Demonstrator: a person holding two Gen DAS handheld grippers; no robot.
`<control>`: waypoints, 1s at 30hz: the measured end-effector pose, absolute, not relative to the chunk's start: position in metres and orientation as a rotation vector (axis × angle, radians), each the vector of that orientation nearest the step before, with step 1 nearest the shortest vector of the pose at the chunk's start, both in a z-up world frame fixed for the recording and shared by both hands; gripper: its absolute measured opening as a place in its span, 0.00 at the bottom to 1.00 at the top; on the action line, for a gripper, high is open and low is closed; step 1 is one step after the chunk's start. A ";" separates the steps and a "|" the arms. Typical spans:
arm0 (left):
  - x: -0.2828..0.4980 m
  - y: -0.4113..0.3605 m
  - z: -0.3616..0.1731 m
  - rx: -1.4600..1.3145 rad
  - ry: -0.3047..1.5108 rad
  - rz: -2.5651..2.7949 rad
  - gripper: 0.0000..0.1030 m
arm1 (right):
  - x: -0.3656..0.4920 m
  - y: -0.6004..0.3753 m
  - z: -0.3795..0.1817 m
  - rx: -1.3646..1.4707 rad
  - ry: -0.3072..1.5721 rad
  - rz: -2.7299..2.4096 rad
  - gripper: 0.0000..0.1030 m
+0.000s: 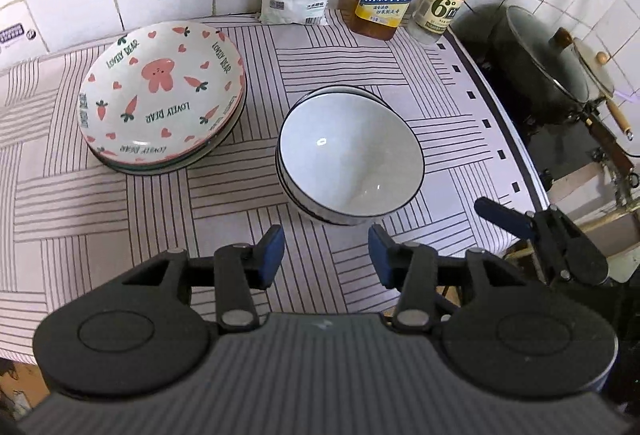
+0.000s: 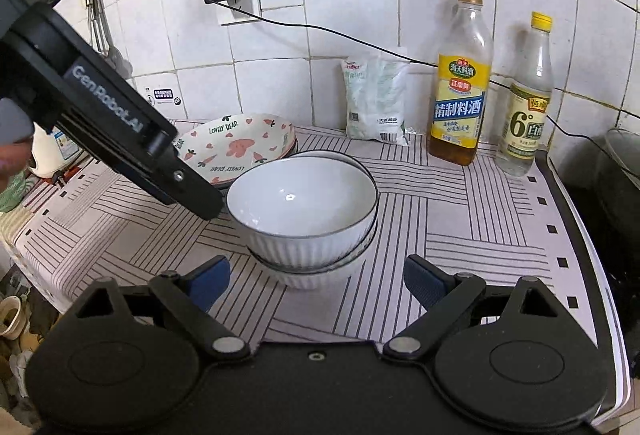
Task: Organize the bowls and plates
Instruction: 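Grasp the rim of the stacked bowls with the left gripper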
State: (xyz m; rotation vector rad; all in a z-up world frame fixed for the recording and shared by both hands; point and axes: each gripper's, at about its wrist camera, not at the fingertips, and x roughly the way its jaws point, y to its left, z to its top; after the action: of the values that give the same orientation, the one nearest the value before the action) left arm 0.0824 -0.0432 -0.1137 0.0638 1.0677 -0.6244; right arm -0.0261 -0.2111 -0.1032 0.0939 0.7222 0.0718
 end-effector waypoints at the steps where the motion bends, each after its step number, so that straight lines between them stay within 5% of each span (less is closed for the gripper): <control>1: 0.081 -0.040 -0.116 0.052 1.064 -0.630 0.45 | -0.029 -0.210 -0.104 0.094 0.721 0.072 0.93; 18: 0.096 0.005 -0.163 -0.423 1.067 -0.621 0.49 | -0.049 -0.198 -0.148 0.014 0.682 0.034 0.93; 21: 0.104 -0.006 -0.175 -0.391 1.062 -0.602 0.56 | -0.040 -0.200 -0.151 0.012 0.653 0.037 0.93; 30: 0.102 -0.027 -0.187 -0.262 0.962 -0.579 0.55 | -0.021 -0.193 -0.178 -0.005 0.670 0.057 0.93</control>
State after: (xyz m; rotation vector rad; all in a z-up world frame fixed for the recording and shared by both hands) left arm 0.1017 -0.0268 -0.1871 -0.2616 0.9623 -0.5793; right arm -0.0207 -0.1932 -0.1776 -0.0050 0.6695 0.0566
